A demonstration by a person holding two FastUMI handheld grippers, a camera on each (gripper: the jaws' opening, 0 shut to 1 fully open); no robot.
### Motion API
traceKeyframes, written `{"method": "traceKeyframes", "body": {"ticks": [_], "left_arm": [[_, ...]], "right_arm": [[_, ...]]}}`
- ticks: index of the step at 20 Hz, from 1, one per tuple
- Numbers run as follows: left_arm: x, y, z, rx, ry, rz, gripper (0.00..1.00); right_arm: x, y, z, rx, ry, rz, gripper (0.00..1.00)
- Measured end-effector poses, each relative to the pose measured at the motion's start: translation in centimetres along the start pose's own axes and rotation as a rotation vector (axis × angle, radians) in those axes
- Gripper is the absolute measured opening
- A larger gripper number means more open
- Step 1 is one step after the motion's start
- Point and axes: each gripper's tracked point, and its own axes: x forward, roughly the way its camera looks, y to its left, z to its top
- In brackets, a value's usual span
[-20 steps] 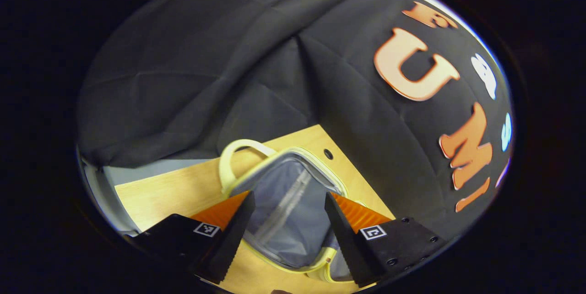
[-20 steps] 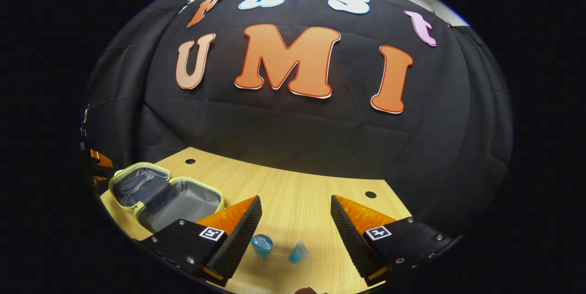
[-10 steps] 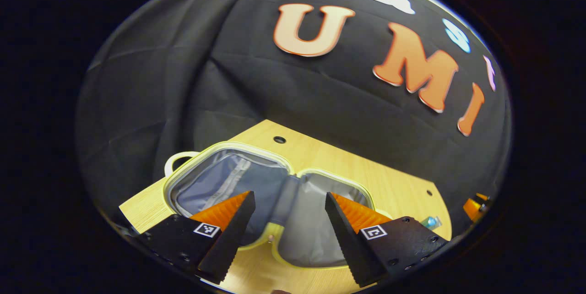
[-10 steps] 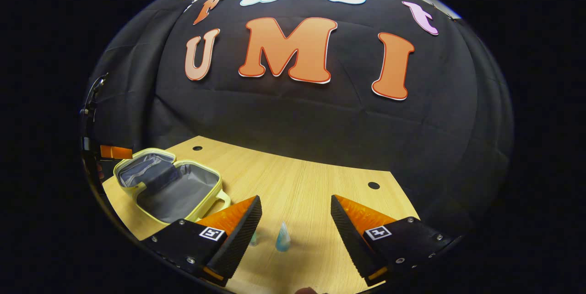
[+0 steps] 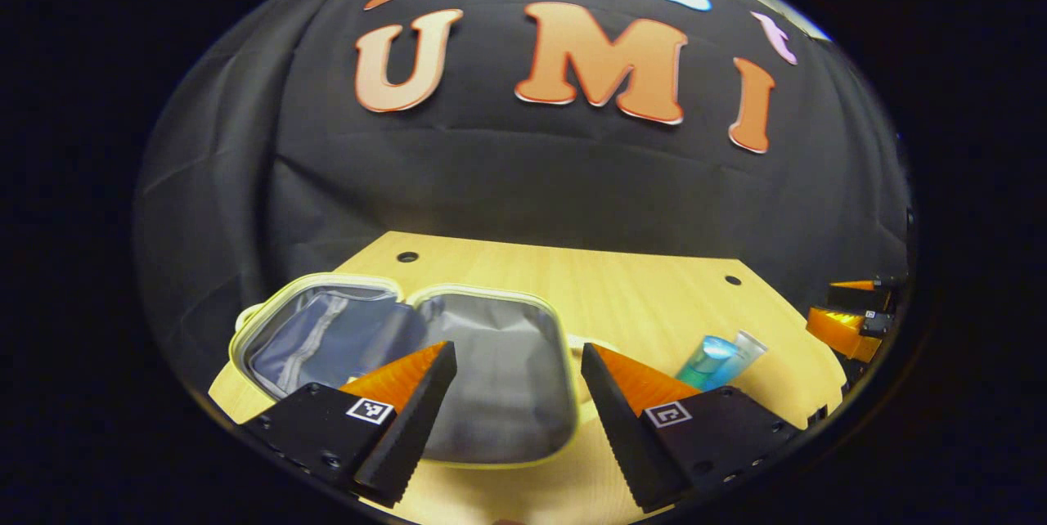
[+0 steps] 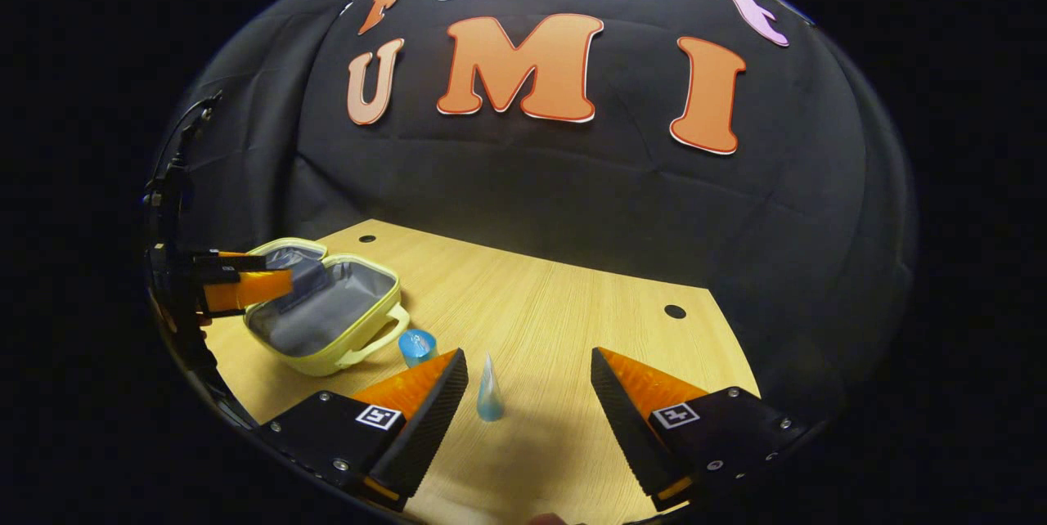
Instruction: First open the suitcase, pack the skin care products into it, and then close the suitcase.
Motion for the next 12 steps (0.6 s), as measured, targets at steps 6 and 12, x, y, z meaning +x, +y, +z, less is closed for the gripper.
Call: {"method": "traceKeyframes", "body": {"ticks": [6,12], "left_arm": [[0.9,-9.3,-1.5,0.098,-0.005,-0.145,0.96],[3.1,-14.3,-4.6,0.175,0.041,-0.244,0.95]], "right_arm": [[-0.4,0.2,-1.6,-0.003,0.019,0.032,0.96],[-0.4,-0.4,-2.6,-0.013,0.039,0.032,0.96]]}}
